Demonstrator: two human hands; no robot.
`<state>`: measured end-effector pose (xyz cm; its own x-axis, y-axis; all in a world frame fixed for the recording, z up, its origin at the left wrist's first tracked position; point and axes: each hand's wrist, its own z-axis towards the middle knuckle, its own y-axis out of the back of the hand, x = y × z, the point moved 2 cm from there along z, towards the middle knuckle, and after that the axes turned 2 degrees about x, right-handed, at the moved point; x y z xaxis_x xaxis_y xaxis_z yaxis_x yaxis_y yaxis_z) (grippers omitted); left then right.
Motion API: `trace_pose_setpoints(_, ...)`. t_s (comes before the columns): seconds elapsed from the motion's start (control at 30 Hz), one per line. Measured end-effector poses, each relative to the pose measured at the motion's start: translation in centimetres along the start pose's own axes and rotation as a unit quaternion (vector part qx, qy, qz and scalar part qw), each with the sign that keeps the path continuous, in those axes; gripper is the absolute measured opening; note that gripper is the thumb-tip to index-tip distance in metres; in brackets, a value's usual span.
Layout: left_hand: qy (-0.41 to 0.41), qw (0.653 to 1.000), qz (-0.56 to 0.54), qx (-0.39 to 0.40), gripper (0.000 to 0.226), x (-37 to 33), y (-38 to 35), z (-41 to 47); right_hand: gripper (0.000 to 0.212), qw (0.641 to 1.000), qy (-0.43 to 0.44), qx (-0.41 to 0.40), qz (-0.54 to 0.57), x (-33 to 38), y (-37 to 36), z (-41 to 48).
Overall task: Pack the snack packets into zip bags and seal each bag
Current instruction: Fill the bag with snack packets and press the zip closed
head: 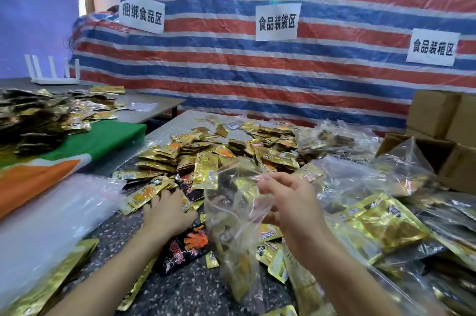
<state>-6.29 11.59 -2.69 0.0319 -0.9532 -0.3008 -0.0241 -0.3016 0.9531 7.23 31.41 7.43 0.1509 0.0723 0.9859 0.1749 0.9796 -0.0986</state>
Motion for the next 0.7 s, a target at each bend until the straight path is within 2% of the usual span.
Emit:
trace_pose_setpoints(0.07, -0.002, 1.000, -0.004, -0.029, 0.081, -0.7, 0.1, 0.6, 0.011, 1.000, -0.001, 0.005, -0.005, -0.2, -0.1, 0.0)
trace_pose_setpoints(0.17, -0.103, 0.987, -0.009, -0.124, 0.075, -3.0, 1.3, 1.6, 0.010, 1.000, -0.013, 0.002, -0.010, -0.6, -0.3, 0.1)
trace_pose_setpoints(0.23, -0.148, 0.983, -0.015, -0.104, 0.087, -4.4, 1.4, 2.3, 0.008, 1.000, -0.019, 0.007, -0.015, -0.8, -0.4, 0.0)
trace_pose_setpoints(0.33, -0.161, 0.986, -0.009, -0.035, 0.097, -5.2, 0.4, 3.1, 0.008, 0.999, -0.020, 0.022, -0.018, -0.8, -0.5, -0.3)
trace_pose_setpoints(0.37, -0.157, 0.987, -0.027, -0.031, 0.092, -5.1, 0.0, 3.2, 0.008, 0.999, -0.019, 0.026, -0.021, -0.8, -0.5, -0.4)
trace_pose_setpoints(0.47, -0.130, 0.986, -0.006, -0.107, 0.071, -4.6, -0.4, 2.7, 0.010, 0.999, -0.019, 0.035, -0.029, -0.6, -0.3, -0.6)
trace_pose_setpoints(0.5, -0.120, 0.985, -0.030, -0.117, 0.063, -4.4, -0.5, 2.7, 0.011, 0.999, -0.020, 0.036, -0.030, -0.5, -0.1, -0.6)
trace_pose_setpoints(0.6, -0.090, 0.961, -0.239, -0.107, 0.038, -3.9, -0.1, 2.2, 0.010, 0.999, -0.022, 0.034, -0.031, -0.3, 0.1, -0.8)
trace_pose_setpoints(0.7, -0.073, 0.935, -0.315, -0.143, 0.035, -3.3, 1.6, 1.3, 0.006, 0.999, -0.027, 0.024, -0.030, -0.3, 0.2, -1.0)
